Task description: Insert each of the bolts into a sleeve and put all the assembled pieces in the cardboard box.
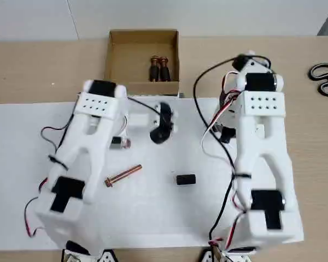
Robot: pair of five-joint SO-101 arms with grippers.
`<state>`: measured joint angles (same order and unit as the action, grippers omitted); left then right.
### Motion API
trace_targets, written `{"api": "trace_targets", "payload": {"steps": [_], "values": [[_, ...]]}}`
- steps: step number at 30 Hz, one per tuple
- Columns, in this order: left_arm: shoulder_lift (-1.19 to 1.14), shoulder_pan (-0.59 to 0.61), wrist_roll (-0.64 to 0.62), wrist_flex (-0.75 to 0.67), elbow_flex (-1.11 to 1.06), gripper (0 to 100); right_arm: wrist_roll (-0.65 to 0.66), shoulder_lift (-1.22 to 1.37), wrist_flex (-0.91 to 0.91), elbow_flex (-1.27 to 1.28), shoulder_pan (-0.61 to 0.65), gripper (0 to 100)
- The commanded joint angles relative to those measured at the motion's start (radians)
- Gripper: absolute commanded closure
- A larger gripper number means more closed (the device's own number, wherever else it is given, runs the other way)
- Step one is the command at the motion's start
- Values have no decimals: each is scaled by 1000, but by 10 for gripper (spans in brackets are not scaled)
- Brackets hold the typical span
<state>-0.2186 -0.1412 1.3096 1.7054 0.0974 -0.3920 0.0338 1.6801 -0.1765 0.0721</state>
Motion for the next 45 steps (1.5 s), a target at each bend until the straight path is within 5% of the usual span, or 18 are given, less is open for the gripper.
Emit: {"api": "trace_targets", "payload": {"steps": [1, 16, 27, 35, 45], "values": [[146, 3, -48, 12, 81, 995, 12, -156, 10, -3, 56, 996], [402, 28, -776, 11, 302, 995, 104, -466, 16, 77, 229, 997], [552, 74, -1059, 11, 295, 995, 141, -702, -31, 295, 308, 997], [635, 153, -1499, -26, 295, 995, 204, -814, -189, 474, 315, 997], [775, 78, -1737, -29, 131, 995, 204, -1021, -444, 813, 338, 997]]}}
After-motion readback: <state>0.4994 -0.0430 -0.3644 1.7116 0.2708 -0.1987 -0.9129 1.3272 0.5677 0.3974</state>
